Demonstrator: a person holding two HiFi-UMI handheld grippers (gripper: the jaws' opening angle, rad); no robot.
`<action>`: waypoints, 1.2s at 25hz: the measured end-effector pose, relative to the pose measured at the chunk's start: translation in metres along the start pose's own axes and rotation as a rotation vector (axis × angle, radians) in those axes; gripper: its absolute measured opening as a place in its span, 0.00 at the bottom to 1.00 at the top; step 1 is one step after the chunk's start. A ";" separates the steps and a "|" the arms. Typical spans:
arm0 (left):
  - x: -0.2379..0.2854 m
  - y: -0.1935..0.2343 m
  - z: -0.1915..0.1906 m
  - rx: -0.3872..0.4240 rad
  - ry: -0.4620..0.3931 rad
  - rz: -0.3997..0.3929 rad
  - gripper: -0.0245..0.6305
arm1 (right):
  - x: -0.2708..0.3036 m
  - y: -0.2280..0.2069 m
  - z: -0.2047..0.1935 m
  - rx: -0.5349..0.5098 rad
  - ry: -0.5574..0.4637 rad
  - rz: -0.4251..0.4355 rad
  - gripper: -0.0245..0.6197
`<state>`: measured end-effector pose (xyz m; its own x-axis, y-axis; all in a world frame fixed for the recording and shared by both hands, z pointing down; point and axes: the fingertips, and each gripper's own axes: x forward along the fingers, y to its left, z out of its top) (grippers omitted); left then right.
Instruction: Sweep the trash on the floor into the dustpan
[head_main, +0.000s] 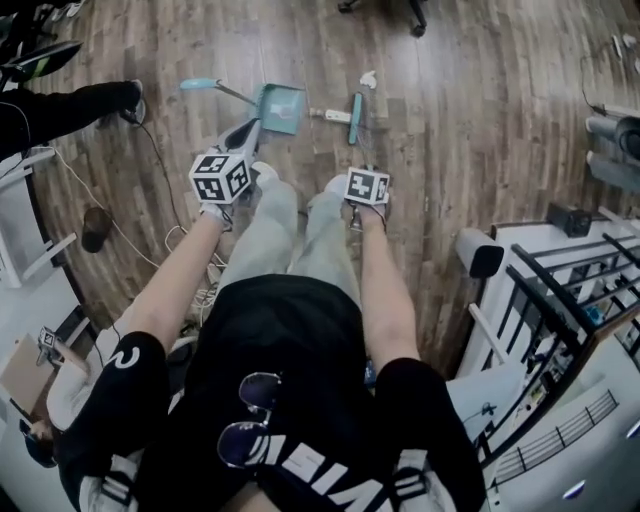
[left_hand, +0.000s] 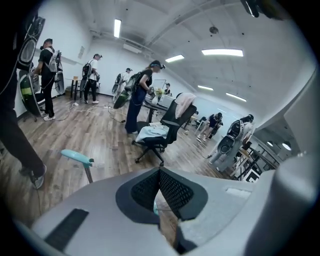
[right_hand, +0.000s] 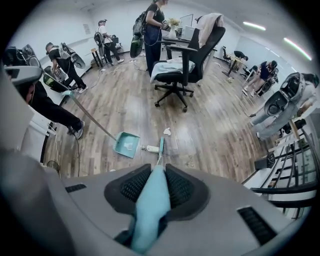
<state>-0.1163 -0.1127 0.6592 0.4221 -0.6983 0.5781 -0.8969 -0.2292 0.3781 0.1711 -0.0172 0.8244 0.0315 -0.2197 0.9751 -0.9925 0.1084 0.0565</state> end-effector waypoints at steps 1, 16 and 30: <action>-0.005 0.009 0.000 -0.005 0.000 0.006 0.04 | 0.001 0.015 0.004 0.001 -0.005 0.021 0.17; -0.045 0.124 0.012 -0.051 -0.005 0.026 0.04 | -0.023 0.187 0.036 -0.057 0.031 0.130 0.17; -0.049 0.124 0.051 0.005 -0.041 -0.064 0.04 | -0.072 0.148 0.043 0.053 -0.047 0.045 0.17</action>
<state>-0.2550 -0.1416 0.6404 0.4730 -0.7095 0.5224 -0.8690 -0.2779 0.4095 0.0164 -0.0273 0.7532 -0.0175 -0.2609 0.9652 -0.9977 0.0676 0.0002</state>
